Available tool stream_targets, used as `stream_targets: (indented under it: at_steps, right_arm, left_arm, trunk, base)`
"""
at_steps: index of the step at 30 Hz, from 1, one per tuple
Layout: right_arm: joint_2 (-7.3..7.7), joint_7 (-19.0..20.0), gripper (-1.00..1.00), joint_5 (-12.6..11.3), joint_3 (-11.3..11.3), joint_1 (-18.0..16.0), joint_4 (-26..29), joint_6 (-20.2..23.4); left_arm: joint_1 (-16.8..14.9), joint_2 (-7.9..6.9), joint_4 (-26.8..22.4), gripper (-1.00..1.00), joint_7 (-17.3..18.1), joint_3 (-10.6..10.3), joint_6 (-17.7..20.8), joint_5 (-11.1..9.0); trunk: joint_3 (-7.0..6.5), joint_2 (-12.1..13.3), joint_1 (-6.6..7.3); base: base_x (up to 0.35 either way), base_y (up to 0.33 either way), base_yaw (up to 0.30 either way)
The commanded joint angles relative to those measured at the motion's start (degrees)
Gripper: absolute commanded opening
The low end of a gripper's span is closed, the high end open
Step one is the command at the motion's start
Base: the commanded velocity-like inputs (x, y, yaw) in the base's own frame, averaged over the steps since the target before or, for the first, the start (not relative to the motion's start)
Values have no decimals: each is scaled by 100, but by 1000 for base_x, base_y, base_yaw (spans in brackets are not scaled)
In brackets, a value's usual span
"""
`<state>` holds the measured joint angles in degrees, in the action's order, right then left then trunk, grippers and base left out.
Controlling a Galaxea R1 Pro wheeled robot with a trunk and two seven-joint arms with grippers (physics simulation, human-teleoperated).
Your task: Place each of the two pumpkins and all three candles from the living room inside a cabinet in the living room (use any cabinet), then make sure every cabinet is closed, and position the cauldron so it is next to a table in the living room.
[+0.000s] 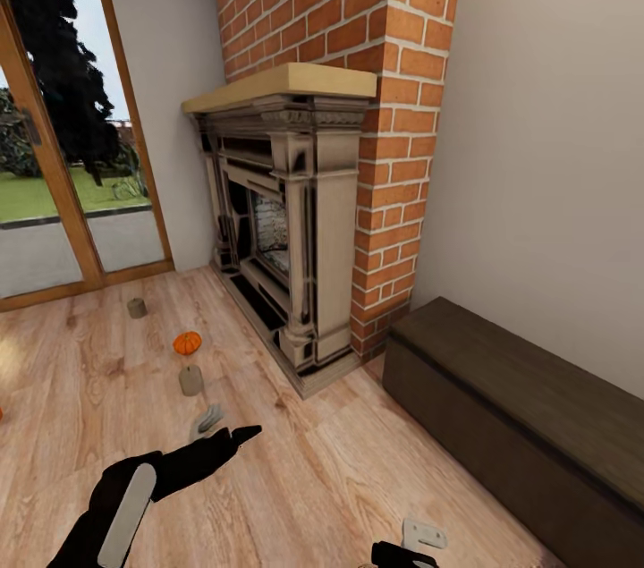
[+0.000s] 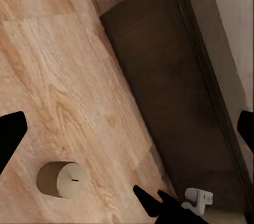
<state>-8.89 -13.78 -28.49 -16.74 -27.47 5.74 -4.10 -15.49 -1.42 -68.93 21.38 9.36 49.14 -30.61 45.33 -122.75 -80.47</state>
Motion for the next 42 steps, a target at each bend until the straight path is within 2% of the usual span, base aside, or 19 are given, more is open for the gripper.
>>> stream_targets:
  at_steps: [1, 3, 5, 7, 9, 15, 22, 31, 42]
  right_arm:
    - [-4, -20, 100, -60, -49, -4, -2, -21]
    - [-3, -20, 100, -60, -49, -4, -2, -22]
    - [3, -20, 100, -60, -49, -4, -2, -27]
    - [7, -19, 100, -60, -49, -4, -2, -29]
    - [9, -15, 100, -62, -49, -4, -2, -21]
    - [-24, -19, 100, -69, -49, -13, 10, 39]
    - [-31, -21, 100, -74, -67, -24, 662, 670]
    - [9, -11, 100, -69, -75, -16, 778, 540]
    - [14, -11, 100, -71, -82, -14, 764, 393]
  left_arm:
    - [-22, -188, -65, 100, 421, 12, 120, -134]
    - [-34, -435, -116, 100, 843, 11, 315, -452]
    - [-38, -633, -89, 100, 1068, 14, 414, -766]
    - [-40, -758, -67, 100, 1163, 17, 462, -945]
    - [-41, -816, -53, 100, 1206, 20, 478, -1019]
    - [-42, -840, -50, 100, 1223, 1, 485, -1073]
    - [-42, -848, -50, 100, 1228, 1, 499, -1078]
    - [-42, -858, -50, 100, 1228, 4, 509, -1079]
    - [-33, -859, -94, 100, 1235, 26, 517, -1087]
  trunk:
    - [24, -44, -22]
    - [60, -124, -66]
    - [96, -204, -110]
    - [132, -285, -153]
    - [168, -365, -197]
    - [276, -606, -329]
    - [401, -886, -483]
    - [563, -1247, -681]
    - [563, -1247, -681]
  base:
    - [0, 0, 0]
    - [0, 0, 0]
    - [0, 0, 0]
    - [0, 0, 0]
    - [0, 0, 0]
    - [0, 0, 0]
    - [0, 0, 0]
    - [0, 0, 0]
    - [0, 46, 0]
